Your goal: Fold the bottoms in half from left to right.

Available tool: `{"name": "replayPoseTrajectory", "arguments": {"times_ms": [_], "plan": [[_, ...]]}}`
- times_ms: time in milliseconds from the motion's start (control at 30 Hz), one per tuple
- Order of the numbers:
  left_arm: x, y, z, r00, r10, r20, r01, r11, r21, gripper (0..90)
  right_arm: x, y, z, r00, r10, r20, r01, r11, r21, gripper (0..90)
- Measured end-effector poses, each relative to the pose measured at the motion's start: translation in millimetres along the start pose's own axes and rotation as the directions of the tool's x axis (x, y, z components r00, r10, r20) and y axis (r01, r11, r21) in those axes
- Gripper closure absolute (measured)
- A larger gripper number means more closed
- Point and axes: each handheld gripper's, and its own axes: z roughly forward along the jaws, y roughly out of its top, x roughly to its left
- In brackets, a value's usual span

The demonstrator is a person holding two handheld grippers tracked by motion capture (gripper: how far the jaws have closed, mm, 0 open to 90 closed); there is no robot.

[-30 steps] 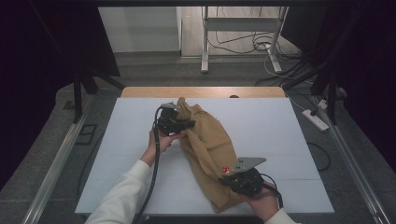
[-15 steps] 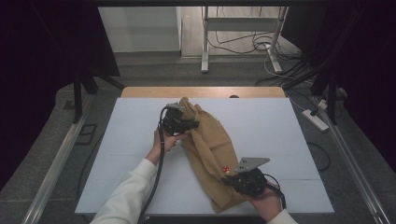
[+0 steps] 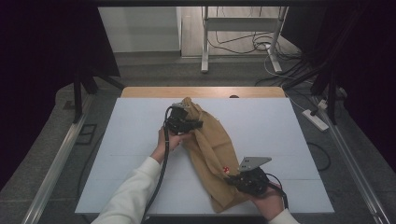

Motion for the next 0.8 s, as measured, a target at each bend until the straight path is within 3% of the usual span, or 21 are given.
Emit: {"name": "replayPoseTrajectory", "arguments": {"times_ms": [800], "plan": [[-8.2,5.6,32.7,0.9999,0.013,-0.007,-0.012,0.9983,0.057,78.8,-2.8,-8.5,-3.1,0.9997,0.021,-0.013,-0.021,0.9995,0.025,86.3]]}}
